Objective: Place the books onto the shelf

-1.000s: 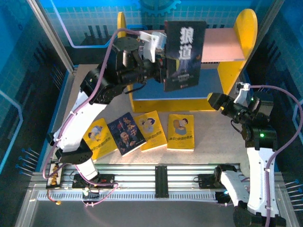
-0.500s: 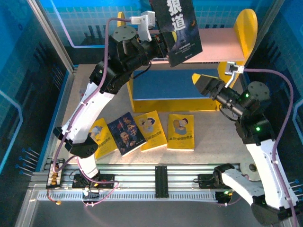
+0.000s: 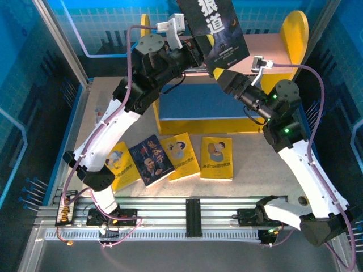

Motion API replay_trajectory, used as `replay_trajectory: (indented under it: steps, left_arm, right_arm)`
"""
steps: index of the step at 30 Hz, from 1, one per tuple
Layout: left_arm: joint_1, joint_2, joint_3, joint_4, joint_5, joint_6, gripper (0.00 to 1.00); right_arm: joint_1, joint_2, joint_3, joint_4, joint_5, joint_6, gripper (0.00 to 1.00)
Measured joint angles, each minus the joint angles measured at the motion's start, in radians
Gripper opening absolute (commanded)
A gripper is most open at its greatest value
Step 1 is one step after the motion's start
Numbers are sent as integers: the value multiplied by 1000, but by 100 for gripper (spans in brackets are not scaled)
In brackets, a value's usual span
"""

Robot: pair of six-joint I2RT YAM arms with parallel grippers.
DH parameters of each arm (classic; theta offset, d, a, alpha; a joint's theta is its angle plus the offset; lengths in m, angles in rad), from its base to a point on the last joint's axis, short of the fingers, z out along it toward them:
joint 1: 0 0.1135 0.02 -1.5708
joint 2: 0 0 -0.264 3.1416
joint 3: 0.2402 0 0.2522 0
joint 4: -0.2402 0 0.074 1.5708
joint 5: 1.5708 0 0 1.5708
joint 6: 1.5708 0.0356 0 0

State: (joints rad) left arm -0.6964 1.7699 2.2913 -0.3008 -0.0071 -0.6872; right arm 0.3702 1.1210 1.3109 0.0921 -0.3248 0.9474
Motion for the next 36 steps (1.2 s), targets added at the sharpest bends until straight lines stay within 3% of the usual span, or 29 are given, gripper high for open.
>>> replay_trajectory:
  steps: [9,24,30,36]
  left_arm:
    - [-2,0,-29,71,14,-34,0]
    - [-3,0,-71,174,28,-47,0]
    - [-2,-6,-82,160,7,-32,60]
    - [-8,-42,-106,73,-17,18,80]
  right_arm:
    - [2,4,30,60,22,18,68]
    - [2,43,39,138,34,86,28]
    - [-3,42,45,156,19,76,14]
    - [-98,47,45,125,-82,67,9]
